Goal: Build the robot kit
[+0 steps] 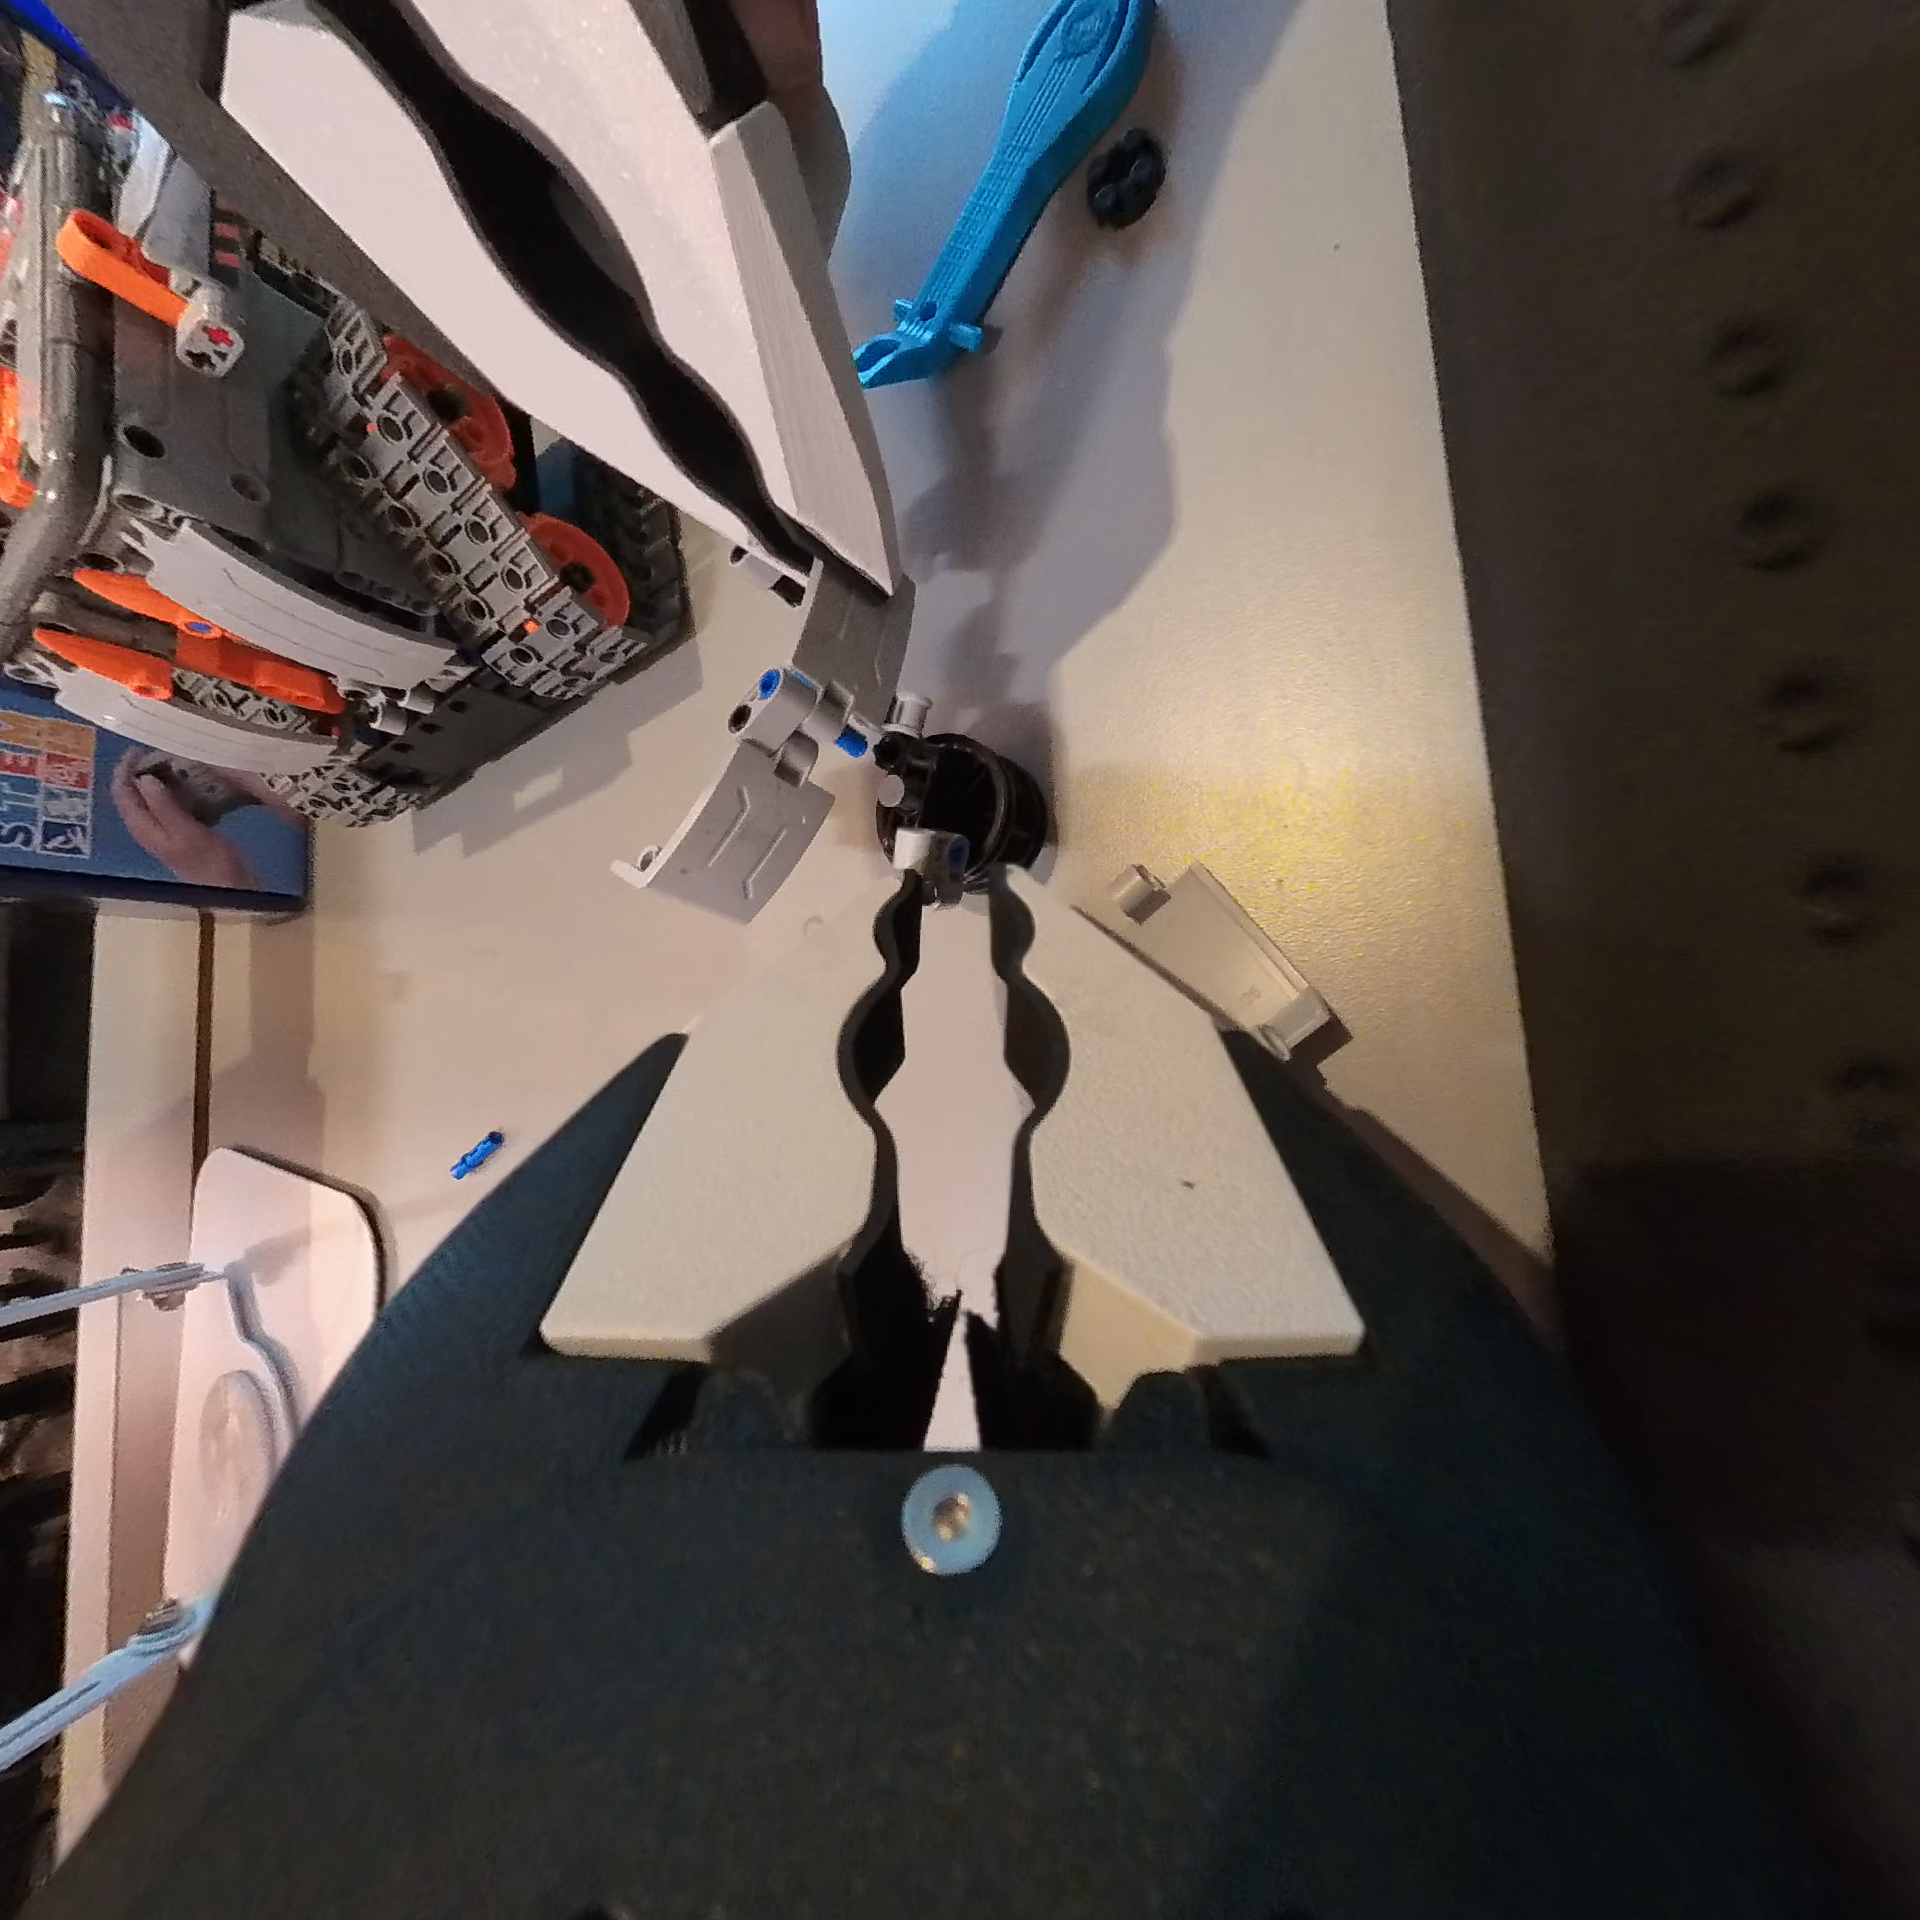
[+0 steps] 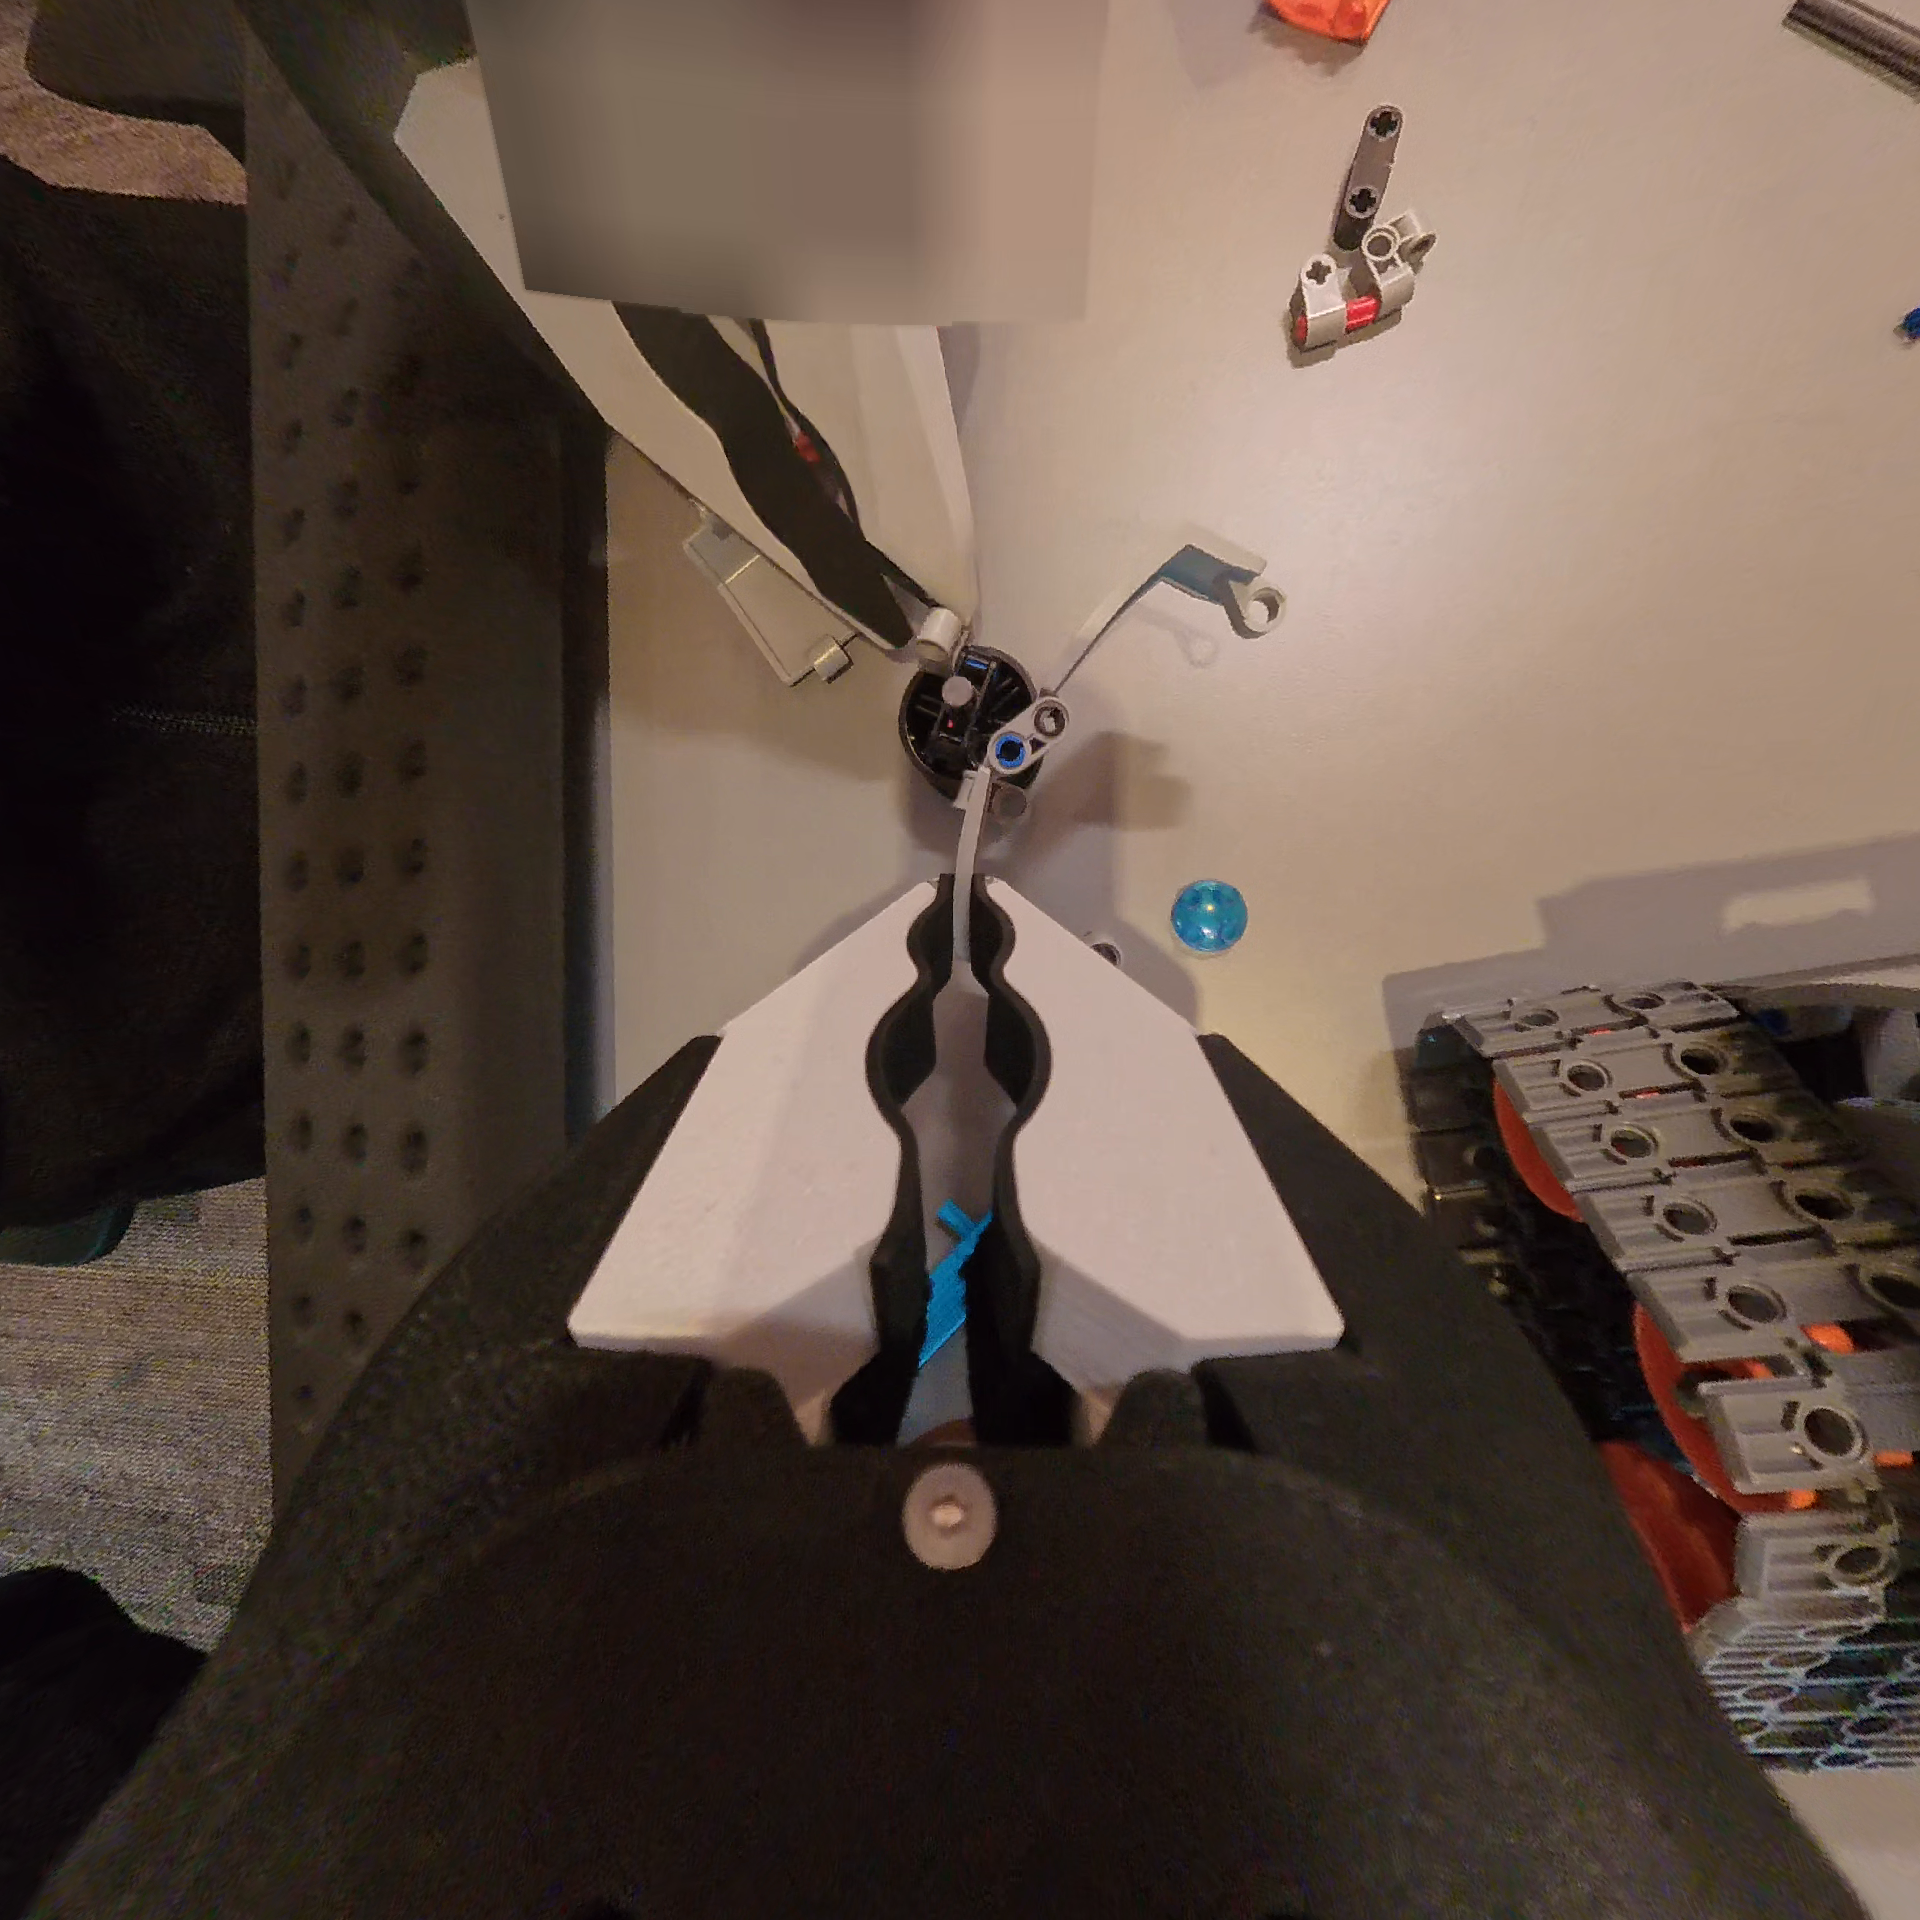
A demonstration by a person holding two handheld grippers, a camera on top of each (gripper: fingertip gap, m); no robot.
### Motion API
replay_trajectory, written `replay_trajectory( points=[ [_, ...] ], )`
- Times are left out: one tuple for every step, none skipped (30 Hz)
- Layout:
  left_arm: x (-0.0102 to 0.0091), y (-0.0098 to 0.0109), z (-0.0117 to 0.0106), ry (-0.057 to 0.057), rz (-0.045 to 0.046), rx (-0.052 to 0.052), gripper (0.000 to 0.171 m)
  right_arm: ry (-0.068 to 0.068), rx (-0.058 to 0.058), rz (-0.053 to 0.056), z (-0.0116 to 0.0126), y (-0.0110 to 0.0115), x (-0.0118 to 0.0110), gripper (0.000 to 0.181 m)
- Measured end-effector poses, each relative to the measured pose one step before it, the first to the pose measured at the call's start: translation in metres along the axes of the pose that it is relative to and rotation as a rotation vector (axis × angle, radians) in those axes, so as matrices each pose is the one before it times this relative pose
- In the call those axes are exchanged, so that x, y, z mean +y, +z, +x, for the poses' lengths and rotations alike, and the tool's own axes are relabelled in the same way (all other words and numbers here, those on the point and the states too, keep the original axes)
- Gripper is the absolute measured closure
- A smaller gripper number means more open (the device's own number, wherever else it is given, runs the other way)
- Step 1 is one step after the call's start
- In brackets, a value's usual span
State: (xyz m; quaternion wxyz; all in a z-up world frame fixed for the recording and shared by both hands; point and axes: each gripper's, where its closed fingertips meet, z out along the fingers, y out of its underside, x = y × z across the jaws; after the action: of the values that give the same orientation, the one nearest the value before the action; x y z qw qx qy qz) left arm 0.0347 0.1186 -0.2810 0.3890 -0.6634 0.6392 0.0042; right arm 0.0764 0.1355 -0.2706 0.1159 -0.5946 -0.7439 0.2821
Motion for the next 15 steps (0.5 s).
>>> replay_trajectory(
  points=[
    [0.00109,0.00035,-0.00035,-0.0046,-0.00559,-0.0008,0.161,-0.0012,-0.0007,-0.0001,-0.00039,-0.00001,-0.00024,0.181],
    [0.00104,0.00047,-0.00137,-0.0030,-0.00487,-0.0077,0.162,-0.0009,0.0007,-0.0009,-0.00018,0.00007,-0.00015,0.181],
    [0.00071,0.00051,-0.00037,-0.0078,-0.00101,0.0005,0.161,0.0006,0.0017,0.0003,0.00011,0.00002,-0.00019,0.181],
    [-0.00016,0.00016,0.00017,-0.0136,0.00498,0.0067,0.161,0.0007,0.0016,-0.0006,0.00030,-0.00002,0.00002,0.181],
    [-0.00010,0.00004,-0.00011,-0.0165,0.00414,0.0068,0.161,0.0004,0.0015,-0.0011,0.00032,0.00002,0.00015,0.181],
    [-0.00014,0.00011,-0.00007,-0.0162,0.00512,0.0072,0.161,0.0011,0.0017,-0.0009,0.00027,-0.00001,0.00020,0.181],
    [-0.00030,0.00016,0.00016,-0.0192,0.00564,0.0089,0.160,0.0012,0.0016,-0.0005,0.00037,0.00004,0.00007,0.181],
    [-0.00015,-0.00002,-0.00006,-0.0221,0.00471,0.0088,0.160,-0.0001,0.0006,-0.0004,0.00011,0.00005,0.00012,0.181],
    [-0.00013,-0.00006,-0.00037,-0.0194,0.00571,0.0074,0.161,-0.0004,0.0005,-0.0002,-0.00007,0.00009,-0.00009,0.181],
    [-0.00027,-0.00006,-0.00008,-0.0202,0.00914,0.0107,0.161,0.0000,0.0001,-0.0005,-0.00012,0.00012,-0.00013,0.181],
    [-0.00011,-0.00001,-0.00012,-0.0201,0.01011,0.0112,0.161,-0.0001,-0.0001,0.0000,-0.00005,0.00013,-0.00018,0.181],
    [0.00007,0.00010,-0.00081,-0.0148,0.00855,0.0049,0.162,0.0001,-0.0008,0.0001,-0.00005,0.00019,-0.00013,0.181],
    [0.00008,0.00004,-0.00054,-0.0116,0.00686,0.0034,0.163,0.0007,-0.0002,0.0003,0.00007,0.00009,-0.00019,0.181],
    [-0.00001,-0.00011,-0.00013,-0.0050,0.00412,0.0046,0.163,0.0010,-0.0001,0.0002,0.00013,0.00001,-0.00009,0.181],
    [0.00015,0.00007,-0.00017,0.0053,0.00085,-0.0010,0.163,0.0004,-0.0002,0.0006,0.00004,0.00001,-0.00007,0.181]
  ],
)
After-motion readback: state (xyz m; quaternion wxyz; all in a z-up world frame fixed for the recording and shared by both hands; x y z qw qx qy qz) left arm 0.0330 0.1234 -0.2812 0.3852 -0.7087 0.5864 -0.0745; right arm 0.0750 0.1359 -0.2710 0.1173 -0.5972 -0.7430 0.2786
